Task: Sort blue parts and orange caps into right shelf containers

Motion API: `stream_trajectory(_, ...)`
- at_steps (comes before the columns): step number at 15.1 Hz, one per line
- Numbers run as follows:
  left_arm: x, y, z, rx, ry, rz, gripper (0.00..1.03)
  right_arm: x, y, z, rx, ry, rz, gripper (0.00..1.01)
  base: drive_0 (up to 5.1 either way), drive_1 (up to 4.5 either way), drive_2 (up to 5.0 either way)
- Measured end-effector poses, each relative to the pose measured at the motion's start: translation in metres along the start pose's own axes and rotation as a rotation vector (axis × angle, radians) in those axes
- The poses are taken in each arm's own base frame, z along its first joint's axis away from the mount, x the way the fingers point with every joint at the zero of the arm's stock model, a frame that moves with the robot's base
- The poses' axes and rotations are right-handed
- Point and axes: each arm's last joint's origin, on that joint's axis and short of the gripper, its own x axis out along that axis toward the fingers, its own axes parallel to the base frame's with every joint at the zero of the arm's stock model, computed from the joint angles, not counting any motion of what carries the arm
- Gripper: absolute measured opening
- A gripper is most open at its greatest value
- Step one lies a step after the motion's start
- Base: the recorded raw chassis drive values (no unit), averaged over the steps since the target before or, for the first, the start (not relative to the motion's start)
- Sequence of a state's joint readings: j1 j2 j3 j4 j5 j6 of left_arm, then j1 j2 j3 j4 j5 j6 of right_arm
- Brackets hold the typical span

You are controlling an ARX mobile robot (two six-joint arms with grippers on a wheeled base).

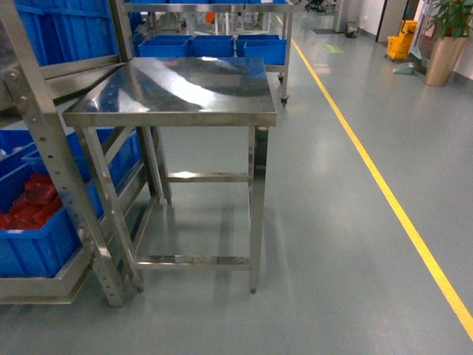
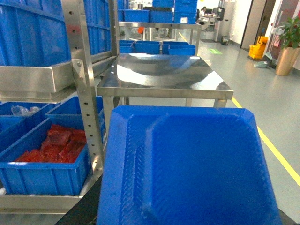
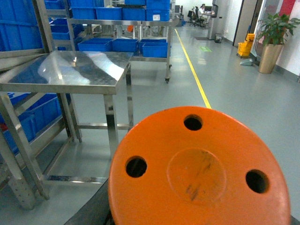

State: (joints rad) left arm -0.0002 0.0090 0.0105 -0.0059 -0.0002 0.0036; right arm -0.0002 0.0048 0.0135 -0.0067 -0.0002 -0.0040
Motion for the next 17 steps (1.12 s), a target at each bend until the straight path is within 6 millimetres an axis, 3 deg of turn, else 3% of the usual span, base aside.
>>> stream_trajectory(3,0.0000,0.0000,-0.0001,0.000,0.001,0.000,0.43,0.0000,0.0000,0.0000,0.000,0.000,0.000,0.45,0.0,4.32,-4.3)
stream_trajectory(6,0.0000,0.0000,0.0001,0.000,-0.001,0.001,0.43,0.0000,0.0000,0.0005,0.000,-0.005,0.000,0.45,0.0,0.00,0.0)
stream_trajectory(17,0.0000,0.0000,-0.0001,0.000,0.001,0.000,0.43,0.0000,0.0000,0.0000,0.000,0.000,0.000,0.45,-4.8,2.43,2.6)
